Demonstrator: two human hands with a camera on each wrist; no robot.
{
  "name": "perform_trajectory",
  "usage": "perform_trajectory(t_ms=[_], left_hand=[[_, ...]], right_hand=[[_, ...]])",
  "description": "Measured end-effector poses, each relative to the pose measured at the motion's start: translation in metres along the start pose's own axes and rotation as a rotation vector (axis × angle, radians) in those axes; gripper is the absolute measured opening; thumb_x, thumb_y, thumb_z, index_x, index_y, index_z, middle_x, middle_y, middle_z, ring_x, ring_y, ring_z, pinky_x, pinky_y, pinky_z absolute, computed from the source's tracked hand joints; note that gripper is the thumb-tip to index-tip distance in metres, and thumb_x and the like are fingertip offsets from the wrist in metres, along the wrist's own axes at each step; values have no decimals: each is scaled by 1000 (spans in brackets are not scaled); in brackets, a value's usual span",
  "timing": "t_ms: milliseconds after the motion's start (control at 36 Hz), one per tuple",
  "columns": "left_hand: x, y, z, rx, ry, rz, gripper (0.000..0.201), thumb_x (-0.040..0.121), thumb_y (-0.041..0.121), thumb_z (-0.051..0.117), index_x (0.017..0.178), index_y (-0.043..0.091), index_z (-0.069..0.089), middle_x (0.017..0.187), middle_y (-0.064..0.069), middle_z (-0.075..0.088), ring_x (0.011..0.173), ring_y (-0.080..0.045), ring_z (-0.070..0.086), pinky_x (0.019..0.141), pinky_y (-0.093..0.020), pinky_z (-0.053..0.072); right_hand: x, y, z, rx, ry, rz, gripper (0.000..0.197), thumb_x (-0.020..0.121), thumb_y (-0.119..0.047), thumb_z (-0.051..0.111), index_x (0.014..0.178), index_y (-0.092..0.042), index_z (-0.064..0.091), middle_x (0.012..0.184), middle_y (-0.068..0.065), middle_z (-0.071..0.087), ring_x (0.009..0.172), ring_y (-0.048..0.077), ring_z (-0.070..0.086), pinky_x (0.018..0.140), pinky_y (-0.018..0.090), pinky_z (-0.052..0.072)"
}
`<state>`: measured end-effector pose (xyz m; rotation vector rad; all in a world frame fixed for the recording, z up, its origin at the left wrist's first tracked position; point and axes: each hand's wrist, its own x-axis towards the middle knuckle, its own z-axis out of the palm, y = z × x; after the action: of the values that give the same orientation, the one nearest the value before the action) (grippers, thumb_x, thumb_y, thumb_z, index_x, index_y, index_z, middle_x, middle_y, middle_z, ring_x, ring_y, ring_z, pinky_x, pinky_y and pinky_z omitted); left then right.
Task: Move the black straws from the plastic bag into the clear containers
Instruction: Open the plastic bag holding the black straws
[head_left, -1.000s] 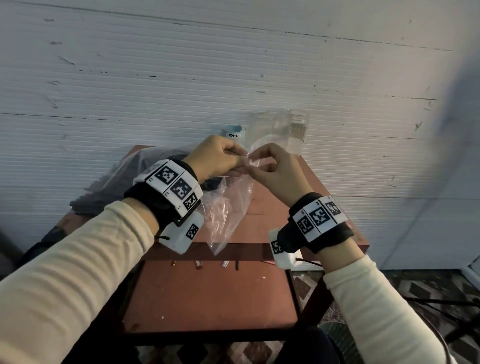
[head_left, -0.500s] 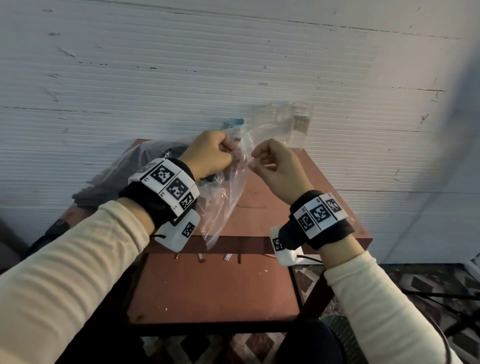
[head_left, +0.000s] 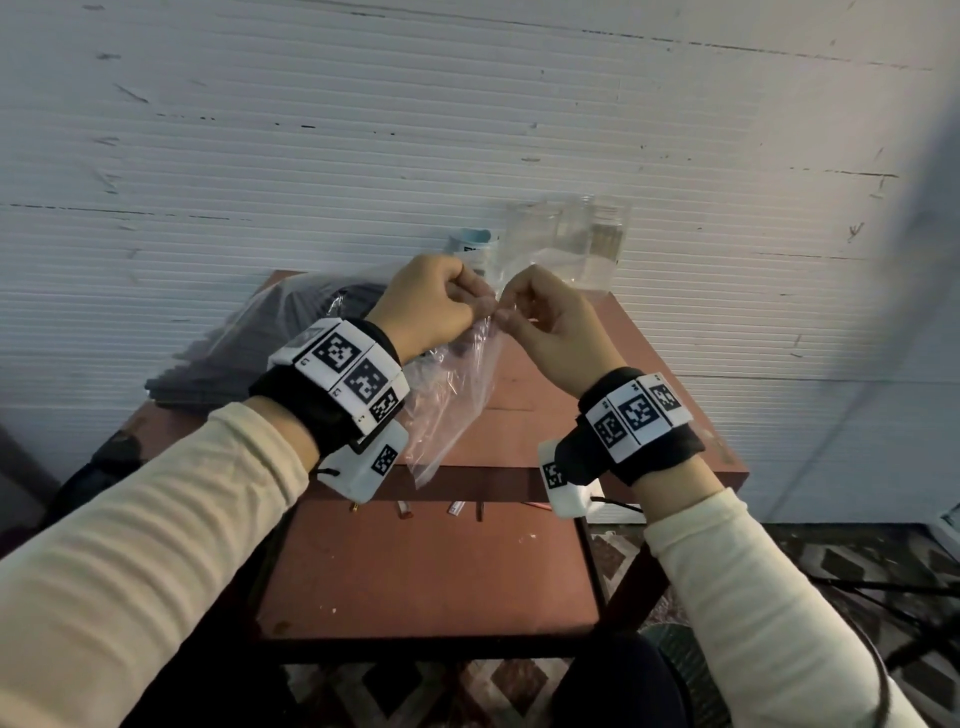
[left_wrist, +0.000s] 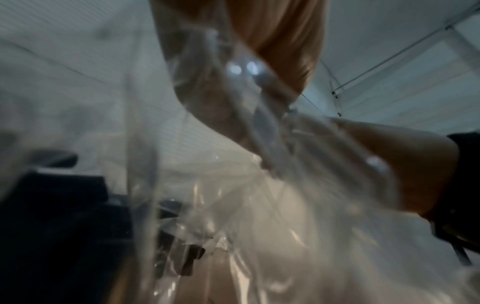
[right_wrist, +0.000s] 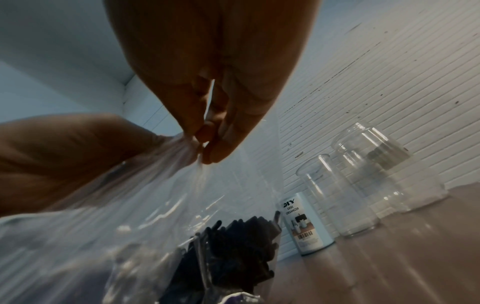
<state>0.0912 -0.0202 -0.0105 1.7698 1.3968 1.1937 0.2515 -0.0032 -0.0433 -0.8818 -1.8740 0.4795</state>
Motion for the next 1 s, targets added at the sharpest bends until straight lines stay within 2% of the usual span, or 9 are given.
perform_trajectory(t_ms=[167, 278, 389, 500, 583, 694, 805, 917, 1000], left_hand=[[2, -4, 4, 85, -2, 34, 7, 89, 1, 66, 90, 7, 62, 70, -2, 65, 44, 1, 60, 43, -12, 44], [5, -8, -3, 99, 6, 33, 20, 90, -1, 62, 79, 15, 57, 71, 0, 67, 55, 0, 64, 55, -17, 47], [6, -7, -9, 100, -9, 15, 20, 92, -2, 56, 81, 14, 54, 66, 5, 61, 44, 9, 56, 45, -7, 39], [9, -10, -19, -34, -16, -16, 28, 94, -1, 52, 95, 27, 53, 67, 2, 68, 64, -16, 63, 69, -30, 48], [10, -10, -31, -67, -40, 1, 43, 94, -3, 46, 96, 40, 55, 66, -3, 65, 72, -29, 57, 71, -46, 48], [9, -2, -43, -28, -45, -23, 51, 90, -10, 33, 78, 26, 68, 65, -2, 54, 64, -23, 52, 67, -37, 54], [11, -1, -54, -5, 3, -87, 43, 90, -4, 34, 79, 16, 70, 62, -2, 49, 58, -14, 49, 59, -28, 49], [6, 0, -53, 144, -29, -38, 13, 93, 23, 61, 97, 18, 72, 70, 5, 54, 64, -10, 51, 64, -23, 42], [4, 1, -50, 210, -21, -6, 29, 79, 20, 79, 106, 18, 71, 61, 6, 42, 53, -9, 39, 58, -20, 34]], right_hand=[[0, 0, 2, 49, 1, 35, 11, 86, 0, 58, 85, -11, 60, 80, 8, 62, 70, 23, 64, 71, 49, 55], [0, 3, 0, 60, 29, 69, 24, 86, 3, 50, 84, -12, 67, 85, 1, 69, 77, 21, 67, 74, 52, 55], [-1, 4, -1, 60, 72, 86, 35, 85, 4, 48, 83, -22, 72, 91, 2, 70, 79, 35, 65, 75, 53, 54], [-2, 9, -13, -36, 127, 110, 36, 85, -3, 48, 88, -28, 74, 92, 12, 63, 75, 34, 63, 75, 40, 56], [-3, 18, -25, -112, 80, 171, 37, 87, -3, 49, 96, -27, 74, 100, 6, 52, 86, 29, 64, 83, 39, 56], [-6, 25, -35, -221, -40, 230, 55, 87, 4, 43, 123, -31, 64, 127, 2, 50, 114, 26, 57, 102, 41, 45], [-11, 23, -41, -181, -99, 311, 77, 79, 17, 31, 140, -28, 48, 144, 4, 41, 117, 17, 55, 97, 24, 43], [-9, 16, -34, -86, -125, 326, 78, 79, 20, 33, 143, -25, 43, 125, 3, 52, 96, 11, 58, 79, 22, 51], [-3, 8, -29, -116, -92, 286, 56, 92, 1, 48, 143, -23, 44, 105, 1, 58, 82, 5, 57, 64, 4, 43]])
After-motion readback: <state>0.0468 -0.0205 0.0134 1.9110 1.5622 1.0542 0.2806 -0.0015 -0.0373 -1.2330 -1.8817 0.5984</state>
